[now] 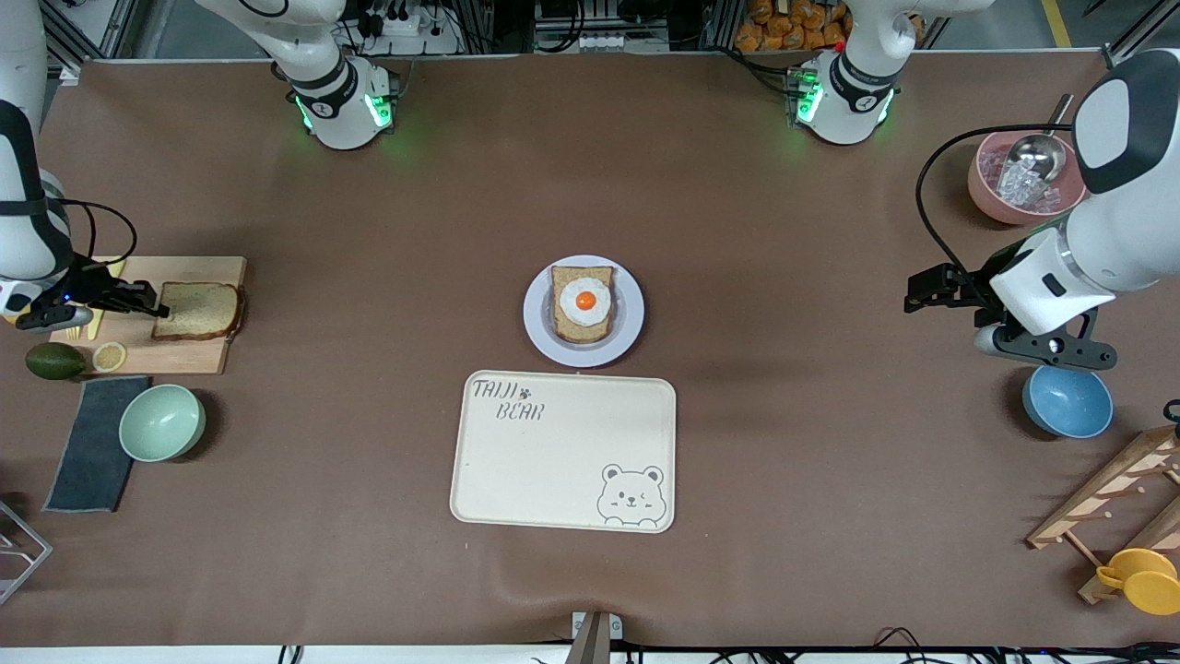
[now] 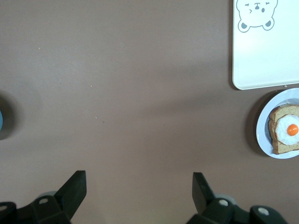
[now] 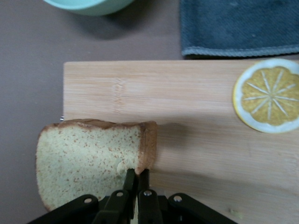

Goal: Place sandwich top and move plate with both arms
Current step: 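Carry the bread with the right gripper onto the egg toast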

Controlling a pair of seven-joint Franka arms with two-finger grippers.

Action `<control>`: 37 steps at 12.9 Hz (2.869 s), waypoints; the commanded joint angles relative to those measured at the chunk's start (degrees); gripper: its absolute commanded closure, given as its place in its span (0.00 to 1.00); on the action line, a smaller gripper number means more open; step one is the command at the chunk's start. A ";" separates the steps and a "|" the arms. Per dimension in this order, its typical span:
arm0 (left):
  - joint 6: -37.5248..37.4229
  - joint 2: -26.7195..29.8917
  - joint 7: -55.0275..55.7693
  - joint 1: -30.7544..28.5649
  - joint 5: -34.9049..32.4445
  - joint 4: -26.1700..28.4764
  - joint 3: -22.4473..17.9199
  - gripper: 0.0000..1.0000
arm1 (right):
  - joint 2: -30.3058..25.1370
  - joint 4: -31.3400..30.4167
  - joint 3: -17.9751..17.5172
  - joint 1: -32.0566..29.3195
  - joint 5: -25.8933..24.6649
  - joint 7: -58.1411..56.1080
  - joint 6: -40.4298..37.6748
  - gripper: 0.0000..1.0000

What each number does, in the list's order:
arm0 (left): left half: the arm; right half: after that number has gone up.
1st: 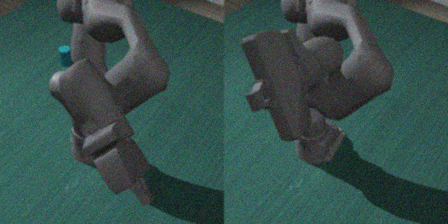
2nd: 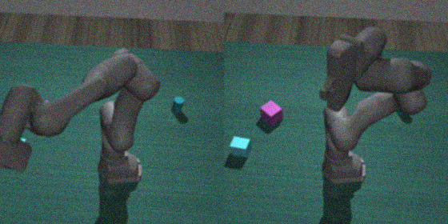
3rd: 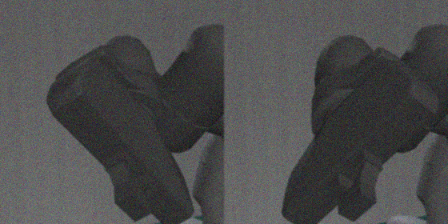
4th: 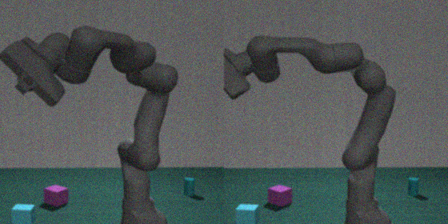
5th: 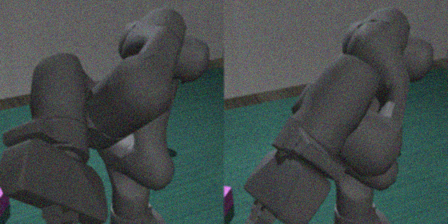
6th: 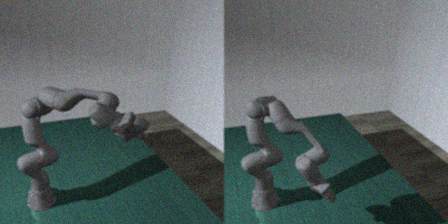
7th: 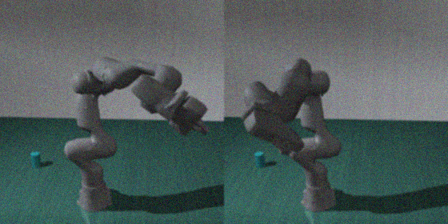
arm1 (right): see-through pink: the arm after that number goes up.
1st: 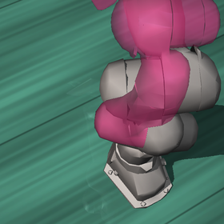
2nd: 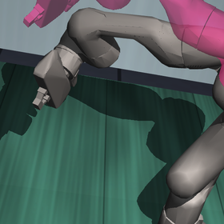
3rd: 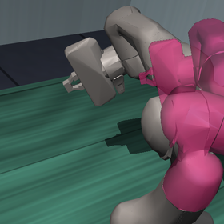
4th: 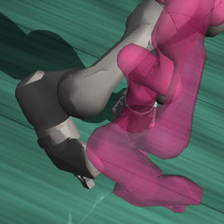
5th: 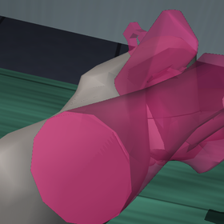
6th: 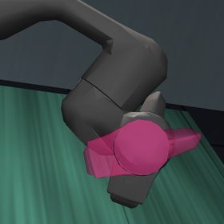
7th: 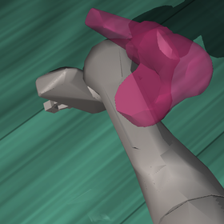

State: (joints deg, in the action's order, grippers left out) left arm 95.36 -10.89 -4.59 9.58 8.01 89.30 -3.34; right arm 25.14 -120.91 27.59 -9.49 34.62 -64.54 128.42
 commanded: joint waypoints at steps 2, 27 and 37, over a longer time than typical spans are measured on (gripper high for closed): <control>-0.09 0.25 -1.30 -0.09 0.34 0.17 -0.09 0.00 | 0.35 3.83 -0.26 -0.09 1.24 3.87 -7.99 1.00; 0.00 -3.18 -2.61 -0.26 7.44 4.64 1.23 0.00 | -6.33 8.24 -46.22 8.26 3.44 59.70 -6.89 1.00; 1.67 -11.25 -6.92 -0.61 23.60 8.96 1.23 0.00 | -0.62 3.93 -51.23 19.58 3.44 70.85 14.29 1.00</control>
State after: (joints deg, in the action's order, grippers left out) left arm 96.10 -20.23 -10.23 9.08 27.90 98.28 -2.31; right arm 23.81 -116.44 -23.44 8.23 38.14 3.69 140.06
